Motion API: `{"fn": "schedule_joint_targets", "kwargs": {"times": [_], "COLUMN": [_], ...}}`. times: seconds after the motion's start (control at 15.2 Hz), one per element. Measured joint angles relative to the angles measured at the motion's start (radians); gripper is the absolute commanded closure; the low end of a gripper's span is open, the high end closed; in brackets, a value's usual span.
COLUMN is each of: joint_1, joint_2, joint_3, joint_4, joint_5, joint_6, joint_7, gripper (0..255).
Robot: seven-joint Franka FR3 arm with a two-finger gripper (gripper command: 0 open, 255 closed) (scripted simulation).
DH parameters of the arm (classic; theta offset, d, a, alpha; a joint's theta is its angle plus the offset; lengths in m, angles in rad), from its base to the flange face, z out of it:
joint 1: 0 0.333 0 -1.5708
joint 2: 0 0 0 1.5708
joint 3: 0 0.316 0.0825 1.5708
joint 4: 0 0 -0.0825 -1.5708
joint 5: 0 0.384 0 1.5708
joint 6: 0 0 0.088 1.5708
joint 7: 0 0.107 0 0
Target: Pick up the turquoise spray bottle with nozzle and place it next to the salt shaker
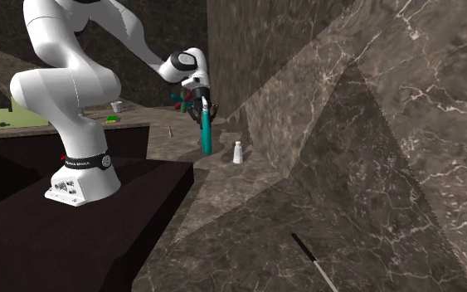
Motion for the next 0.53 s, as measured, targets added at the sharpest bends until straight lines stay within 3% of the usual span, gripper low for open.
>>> {"fn": "schedule_joint_targets", "kwargs": {"times": [0.53], "joint_1": [-0.096], "joint_2": [-0.041], "joint_3": [0.133], "joint_4": [-0.010], "joint_5": [0.057], "joint_6": [0.083], "joint_7": [0.003], "gripper": [255]}}
